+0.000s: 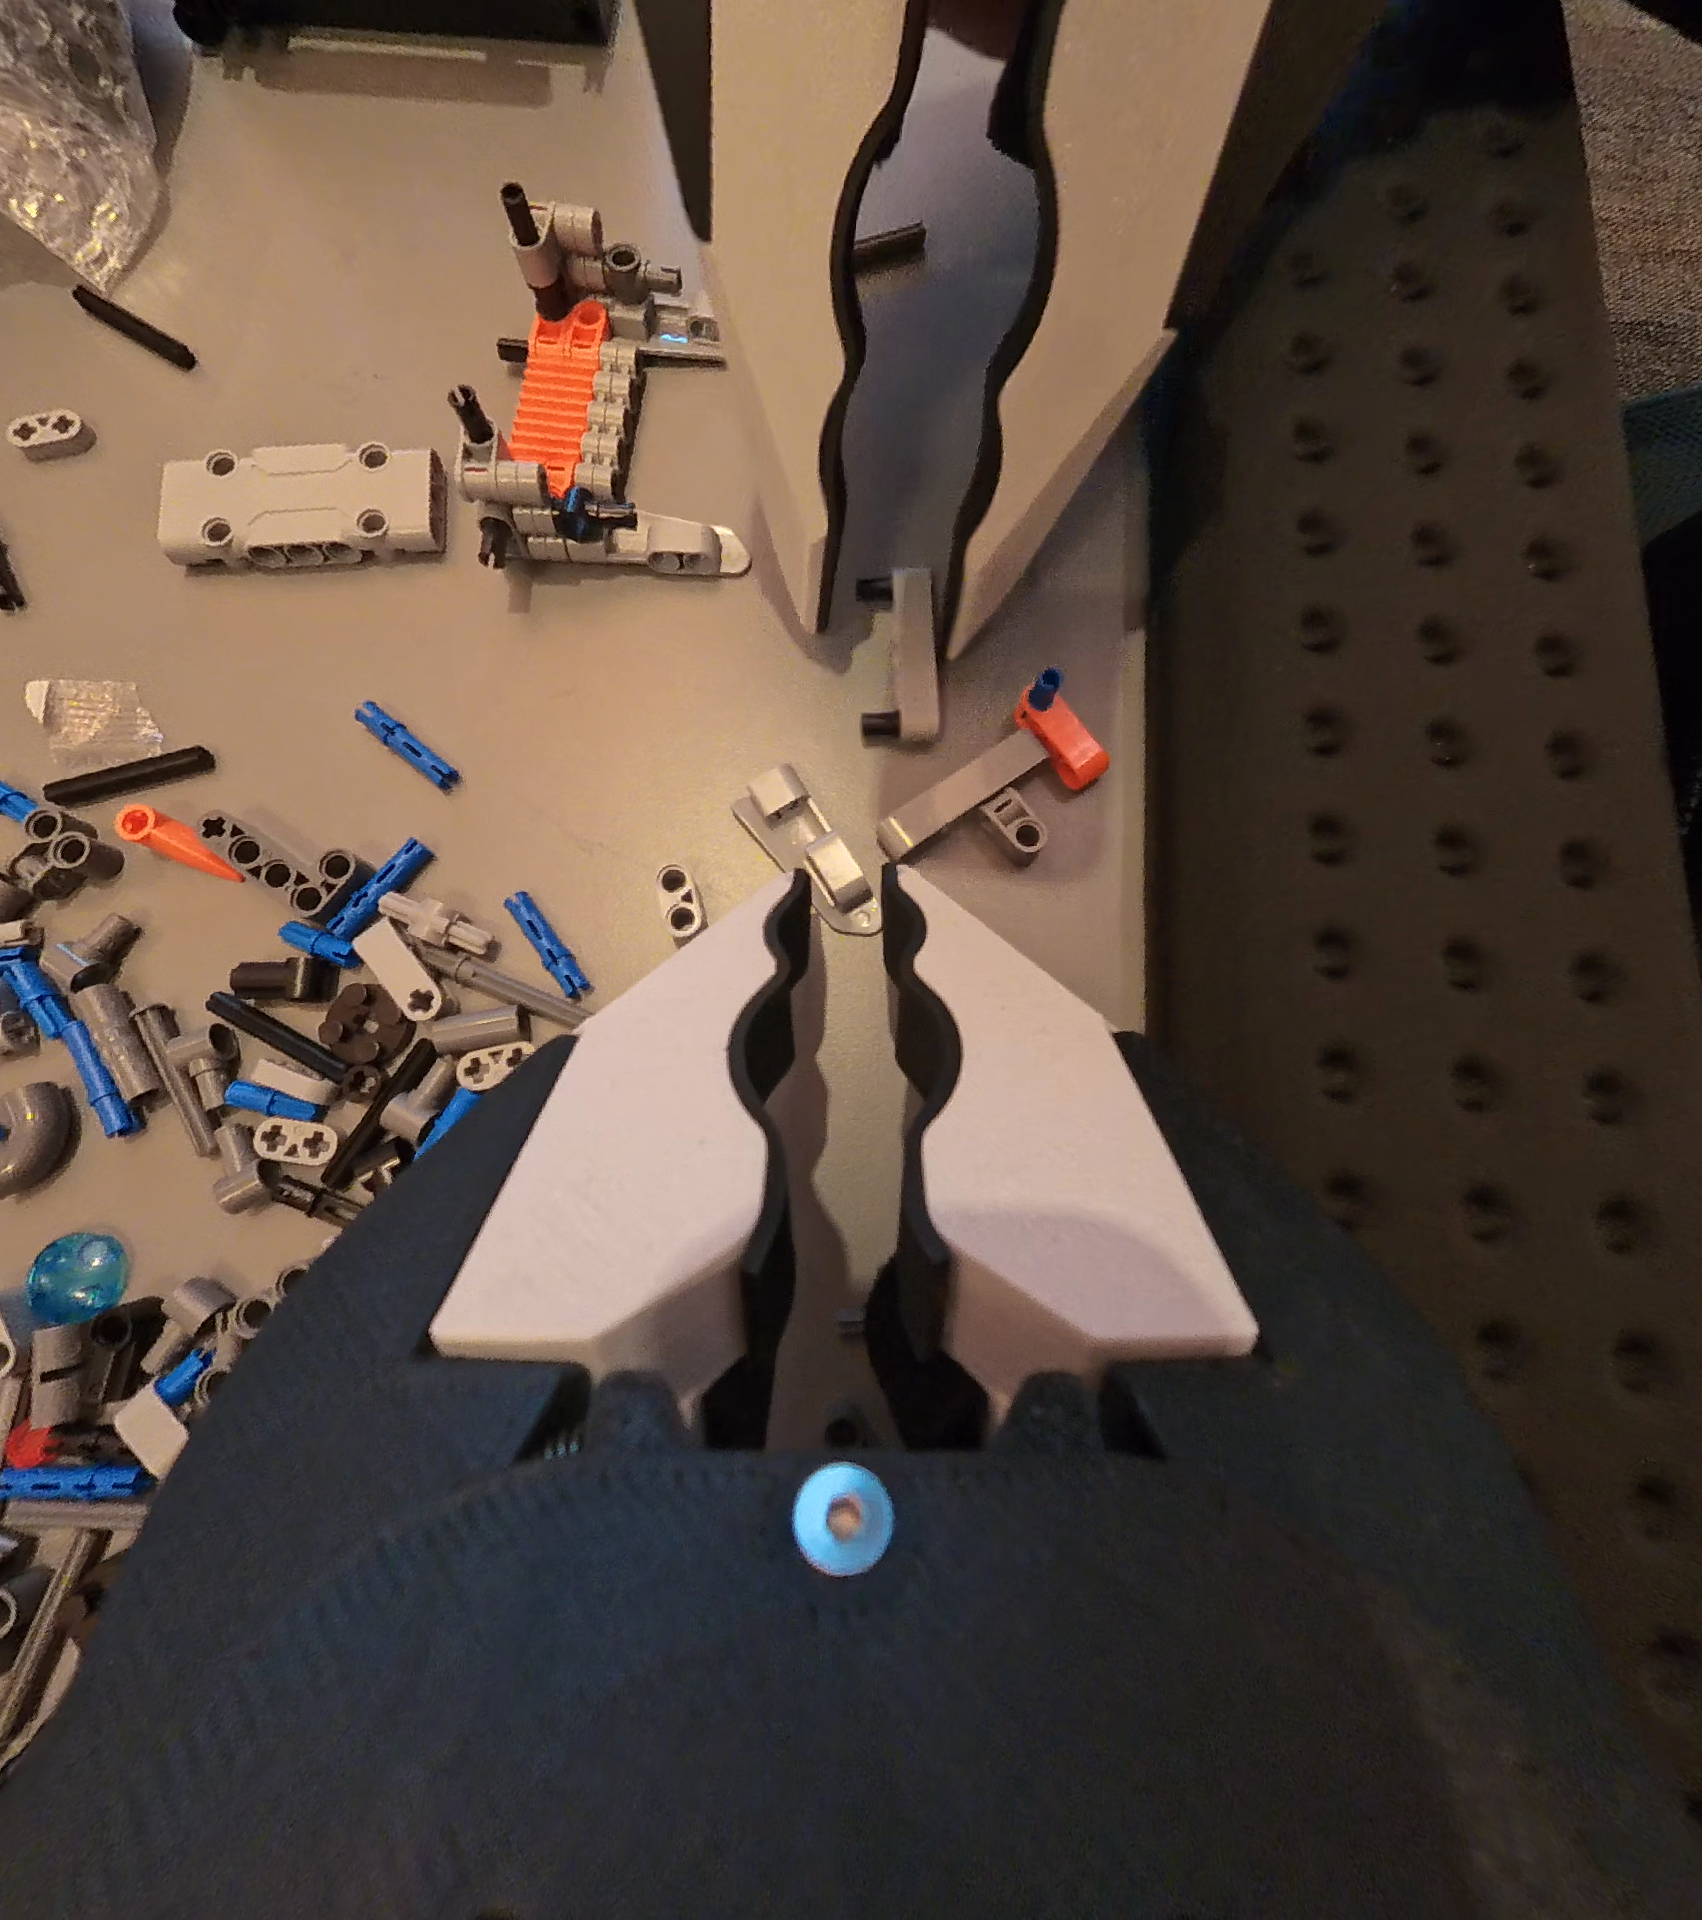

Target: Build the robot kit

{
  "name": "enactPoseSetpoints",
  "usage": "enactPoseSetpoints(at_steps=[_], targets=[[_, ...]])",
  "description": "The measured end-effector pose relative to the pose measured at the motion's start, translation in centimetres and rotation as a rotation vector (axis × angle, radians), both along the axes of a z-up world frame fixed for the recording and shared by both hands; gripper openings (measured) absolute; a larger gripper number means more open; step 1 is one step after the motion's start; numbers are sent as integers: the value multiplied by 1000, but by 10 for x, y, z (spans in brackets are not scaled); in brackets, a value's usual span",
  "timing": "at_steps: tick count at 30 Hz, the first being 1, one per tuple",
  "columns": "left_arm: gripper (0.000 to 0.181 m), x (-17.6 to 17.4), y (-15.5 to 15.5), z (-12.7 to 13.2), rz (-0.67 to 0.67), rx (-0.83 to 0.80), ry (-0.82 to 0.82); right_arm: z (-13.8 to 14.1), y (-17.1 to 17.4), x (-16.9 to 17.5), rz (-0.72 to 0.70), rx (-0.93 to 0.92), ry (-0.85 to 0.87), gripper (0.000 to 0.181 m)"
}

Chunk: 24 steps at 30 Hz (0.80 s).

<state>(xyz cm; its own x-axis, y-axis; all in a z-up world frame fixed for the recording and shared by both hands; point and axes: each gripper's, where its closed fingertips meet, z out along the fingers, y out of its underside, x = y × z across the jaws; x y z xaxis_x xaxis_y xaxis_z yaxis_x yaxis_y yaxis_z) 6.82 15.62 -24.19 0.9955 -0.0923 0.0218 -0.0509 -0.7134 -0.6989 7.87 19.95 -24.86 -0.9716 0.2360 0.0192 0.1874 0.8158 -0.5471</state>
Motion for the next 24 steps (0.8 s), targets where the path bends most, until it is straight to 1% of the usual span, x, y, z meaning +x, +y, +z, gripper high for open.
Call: enactPoseSetpoints(at_steps=[1,3,4,9,15,20,24], targets=[[10,0,0,0,1,2,0,-2,4,0,-9,14,3,20],[10,-1,0,0,4,2,0,-5,6,2,-10,18,-1,6],[10,-1,0,0,7,3,0,-5,6,2,-12,11,1,5],[12,-2,1,2,14,12,-2,-2,3,2,-21,-19,-2,5],[18,-5,6,11,26,58,17,22,-6,-2,-33,-139,5,5],[24,-2,14,29,-5,137,116,46,-18,-6,-41,-282,-32,5],[26,-1,18,36,-2,167,139,55,-22,-7,-27,-318,-23,5]])
